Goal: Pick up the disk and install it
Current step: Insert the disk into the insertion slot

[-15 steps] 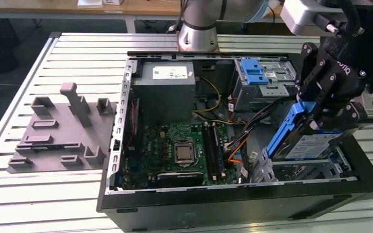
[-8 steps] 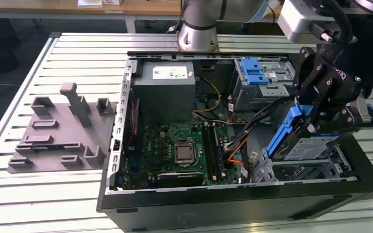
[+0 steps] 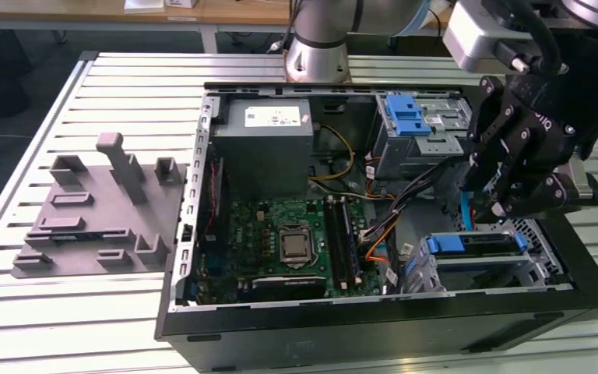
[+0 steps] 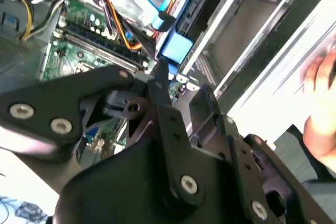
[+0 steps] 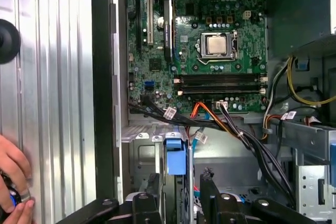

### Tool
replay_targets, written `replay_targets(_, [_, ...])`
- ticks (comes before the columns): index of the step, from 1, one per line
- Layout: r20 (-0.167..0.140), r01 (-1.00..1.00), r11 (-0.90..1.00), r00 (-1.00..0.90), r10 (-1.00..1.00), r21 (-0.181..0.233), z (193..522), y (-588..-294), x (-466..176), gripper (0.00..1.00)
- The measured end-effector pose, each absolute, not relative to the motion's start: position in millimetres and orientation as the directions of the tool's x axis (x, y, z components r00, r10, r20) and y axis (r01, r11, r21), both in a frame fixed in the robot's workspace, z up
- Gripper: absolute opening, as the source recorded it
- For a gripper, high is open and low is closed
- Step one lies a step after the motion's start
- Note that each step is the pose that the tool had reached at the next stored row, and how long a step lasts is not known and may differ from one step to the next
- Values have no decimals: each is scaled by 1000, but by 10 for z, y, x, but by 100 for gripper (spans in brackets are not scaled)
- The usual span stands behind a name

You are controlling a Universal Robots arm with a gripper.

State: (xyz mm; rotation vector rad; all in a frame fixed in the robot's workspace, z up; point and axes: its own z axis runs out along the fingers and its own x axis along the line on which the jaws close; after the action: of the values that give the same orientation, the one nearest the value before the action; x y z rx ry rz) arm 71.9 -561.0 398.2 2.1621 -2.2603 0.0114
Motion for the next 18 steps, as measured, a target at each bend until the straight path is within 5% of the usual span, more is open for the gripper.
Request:
replay_targets(4, [15, -999, 44, -44, -999, 4, 3910, -5609, 719, 42])
replay_targets(11, [15, -999, 44, -44, -999, 4, 3783, -5609, 719, 12])
replay_targets(18, [15, -999, 44, -44, -999, 3, 3725, -5610, 719, 11])
